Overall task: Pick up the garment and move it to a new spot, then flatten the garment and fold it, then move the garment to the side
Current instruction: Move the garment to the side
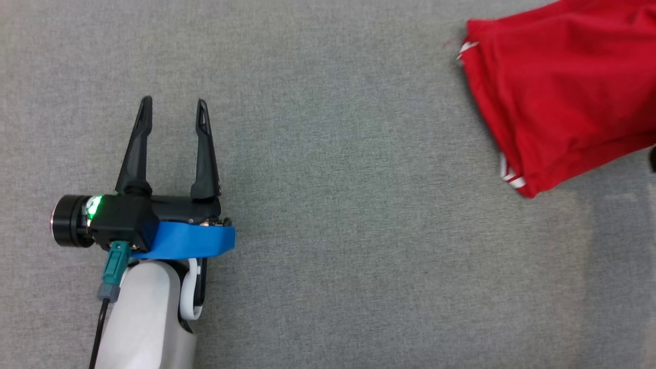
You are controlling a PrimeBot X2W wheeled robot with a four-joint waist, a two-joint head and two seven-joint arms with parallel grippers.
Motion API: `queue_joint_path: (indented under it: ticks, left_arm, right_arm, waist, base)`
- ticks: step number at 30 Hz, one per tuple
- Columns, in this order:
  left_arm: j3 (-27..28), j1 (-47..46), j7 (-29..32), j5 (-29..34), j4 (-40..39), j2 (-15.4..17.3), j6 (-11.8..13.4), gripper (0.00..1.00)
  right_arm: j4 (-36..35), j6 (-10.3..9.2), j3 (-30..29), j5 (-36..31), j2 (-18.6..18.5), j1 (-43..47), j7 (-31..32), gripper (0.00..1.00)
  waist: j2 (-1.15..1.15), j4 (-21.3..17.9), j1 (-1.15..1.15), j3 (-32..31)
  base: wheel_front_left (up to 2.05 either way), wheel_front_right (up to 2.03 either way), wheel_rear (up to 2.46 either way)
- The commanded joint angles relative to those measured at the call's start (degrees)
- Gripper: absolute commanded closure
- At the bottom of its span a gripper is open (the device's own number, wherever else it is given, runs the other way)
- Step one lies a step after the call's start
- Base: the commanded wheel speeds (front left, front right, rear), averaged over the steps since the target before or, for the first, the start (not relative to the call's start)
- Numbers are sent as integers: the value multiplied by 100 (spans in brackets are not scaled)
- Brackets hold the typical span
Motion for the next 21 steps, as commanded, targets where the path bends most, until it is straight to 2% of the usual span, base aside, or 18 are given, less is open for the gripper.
queue_joint_path:
  ticks: [1,5,7,14,21]
  left_arm:
    - [-12,-142,-16,42,-71,33,-13,0]
    - [-24,-245,-16,72,-149,42,19,0]
    - [-32,-271,-16,75,-166,40,28,0]
    - [-141,-438,-16,98,-209,24,53,0]
    - [-186,-554,-16,83,-230,10,75,0]
  right_arm:
    - [2,0,3,-7,-277,-208,78,100]
    - [86,0,-55,48,-759,-479,201,100]
    - [135,0,-78,71,-854,-541,224,100]
    - [774,0,-146,171,-1595,-887,362,100]
    - [1427,0,-26,190,-2001,-1241,393,100]
  waist:
    - [0,102,-1,182]
    - [0,136,-1,378]
    - [0,141,-1,413]
    - [0,227,-1,639]
    - [0,321,-1,765]
  base:
    - [0,0,0]
    - [0,0,0]
    - [0,0,0]
    - [0,0,0]
    - [0,0,0]
